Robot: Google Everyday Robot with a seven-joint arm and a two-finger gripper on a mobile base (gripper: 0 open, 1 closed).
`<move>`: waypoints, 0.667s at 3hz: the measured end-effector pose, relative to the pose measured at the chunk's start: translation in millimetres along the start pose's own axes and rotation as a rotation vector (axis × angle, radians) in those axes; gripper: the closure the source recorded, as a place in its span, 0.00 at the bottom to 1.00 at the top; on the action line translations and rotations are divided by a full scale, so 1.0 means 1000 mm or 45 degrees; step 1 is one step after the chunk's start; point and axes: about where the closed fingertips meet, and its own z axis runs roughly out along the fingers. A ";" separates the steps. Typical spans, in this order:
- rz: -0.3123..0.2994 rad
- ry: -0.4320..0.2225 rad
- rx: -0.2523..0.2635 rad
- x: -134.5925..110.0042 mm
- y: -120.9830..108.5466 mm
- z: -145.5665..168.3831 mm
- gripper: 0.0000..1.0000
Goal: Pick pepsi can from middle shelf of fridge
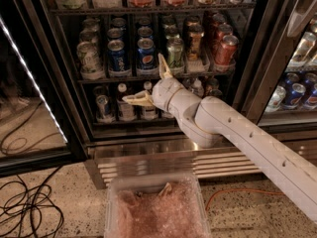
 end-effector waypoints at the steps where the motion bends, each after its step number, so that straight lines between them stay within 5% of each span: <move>1: 0.010 -0.008 0.019 0.000 0.000 0.000 0.00; 2: 0.013 -0.021 0.048 -0.001 -0.007 0.006 0.00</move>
Offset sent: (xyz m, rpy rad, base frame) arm 0.0167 -0.0050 0.0091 0.0480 -0.0315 -0.0470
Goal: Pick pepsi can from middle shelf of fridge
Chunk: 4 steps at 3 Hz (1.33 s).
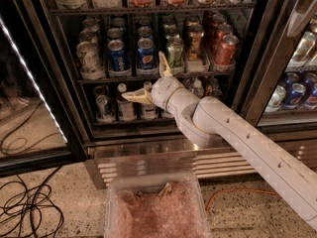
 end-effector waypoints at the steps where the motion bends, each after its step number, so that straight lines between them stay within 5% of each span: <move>1: -0.022 -0.007 0.006 -0.006 -0.010 0.005 0.00; 4: 0.012 0.053 -0.048 0.010 -0.027 0.047 0.00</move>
Offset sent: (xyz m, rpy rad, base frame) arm 0.0217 -0.0066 0.0158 -0.0526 0.0039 0.0091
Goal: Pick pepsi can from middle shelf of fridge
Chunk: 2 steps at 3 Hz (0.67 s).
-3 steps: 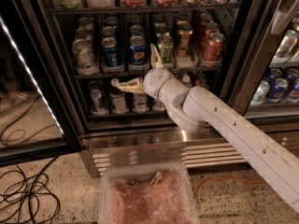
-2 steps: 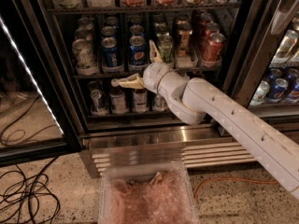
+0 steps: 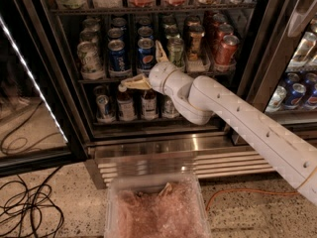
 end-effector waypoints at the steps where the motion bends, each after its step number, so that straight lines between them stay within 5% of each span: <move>1: 0.006 -0.006 -0.003 0.000 -0.001 0.011 0.00; 2: 0.050 0.012 0.036 0.012 -0.007 0.016 0.00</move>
Offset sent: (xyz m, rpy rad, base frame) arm 0.0248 0.0022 -0.0057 0.0334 0.0210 -0.0262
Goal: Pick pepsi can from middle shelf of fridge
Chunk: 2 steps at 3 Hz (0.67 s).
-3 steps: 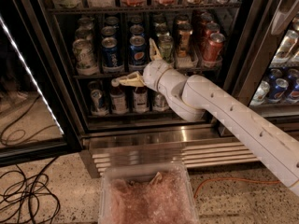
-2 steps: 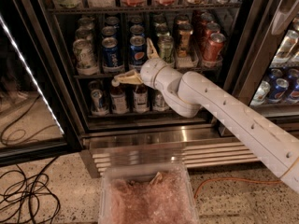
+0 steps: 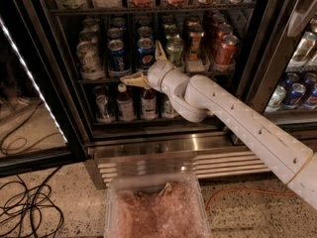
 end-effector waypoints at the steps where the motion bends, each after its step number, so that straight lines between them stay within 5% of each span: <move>1: 0.000 0.000 0.000 0.000 0.000 0.000 0.00; 2: 0.005 -0.005 0.042 -0.002 -0.012 0.006 0.00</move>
Offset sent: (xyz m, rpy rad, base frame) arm 0.0129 -0.0082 0.0068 0.0153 -0.0154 -0.0419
